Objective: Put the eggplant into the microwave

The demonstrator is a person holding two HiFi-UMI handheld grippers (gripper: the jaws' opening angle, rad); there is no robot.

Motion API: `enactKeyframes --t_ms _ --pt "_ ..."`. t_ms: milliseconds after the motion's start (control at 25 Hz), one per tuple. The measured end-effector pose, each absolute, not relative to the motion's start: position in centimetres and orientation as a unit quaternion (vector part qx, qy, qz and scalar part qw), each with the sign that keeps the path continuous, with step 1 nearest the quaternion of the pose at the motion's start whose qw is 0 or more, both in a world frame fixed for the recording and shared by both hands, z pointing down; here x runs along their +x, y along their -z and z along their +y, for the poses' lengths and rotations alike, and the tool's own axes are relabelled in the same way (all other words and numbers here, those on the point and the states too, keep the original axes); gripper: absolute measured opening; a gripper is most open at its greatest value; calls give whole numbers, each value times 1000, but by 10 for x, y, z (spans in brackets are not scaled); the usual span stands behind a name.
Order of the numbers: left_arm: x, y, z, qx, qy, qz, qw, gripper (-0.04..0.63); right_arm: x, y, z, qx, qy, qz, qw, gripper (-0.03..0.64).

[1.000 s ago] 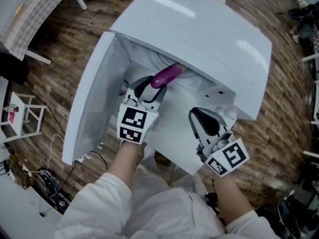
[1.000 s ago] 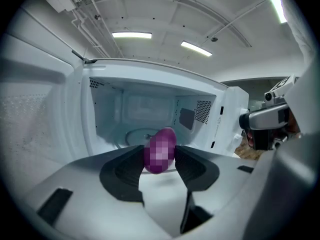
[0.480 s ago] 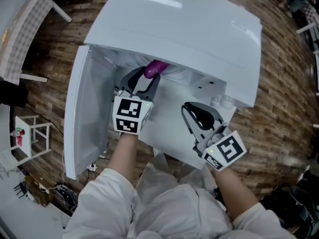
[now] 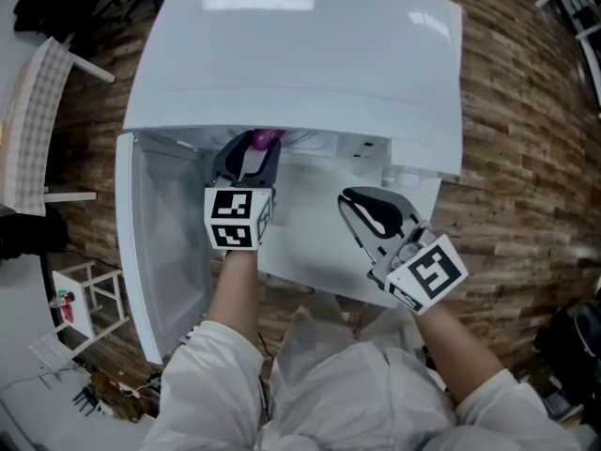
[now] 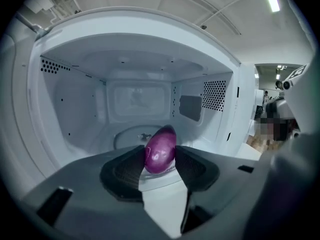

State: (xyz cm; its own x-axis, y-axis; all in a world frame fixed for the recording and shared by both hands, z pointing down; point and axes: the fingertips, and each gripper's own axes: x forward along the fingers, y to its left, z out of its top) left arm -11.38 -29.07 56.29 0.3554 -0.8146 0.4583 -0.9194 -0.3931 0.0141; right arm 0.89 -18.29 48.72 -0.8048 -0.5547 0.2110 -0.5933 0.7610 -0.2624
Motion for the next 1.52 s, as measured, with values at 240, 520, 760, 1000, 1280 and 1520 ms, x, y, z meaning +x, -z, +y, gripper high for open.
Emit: enactKeyframes --t_ms 240,520,760,1000,1280,1520 --pt "-109 -565 -301 818 -212 -522 117 192 12 -487 -185 324 -159 -932 46 37" --pt "-108 -571 -305 821 -236 -511 95 202 13 -486 -183 331 -158 -929 44 37" --pt "-105 -574 -304 824 -241 -505 95 244 13 -487 -181 333 -155 -929 47 37" --pt "-106 -573 -302 825 -243 -500 96 251 9 -486 -180 331 -154 -930 49 37" --pt "-105 -565 -298 828 -232 -503 94 259 3 -483 -178 325 -150 -932 49 37" --pt "-109 -557 -291 825 -225 -510 92 259 -2 -479 -175 318 -145 -936 48 37"
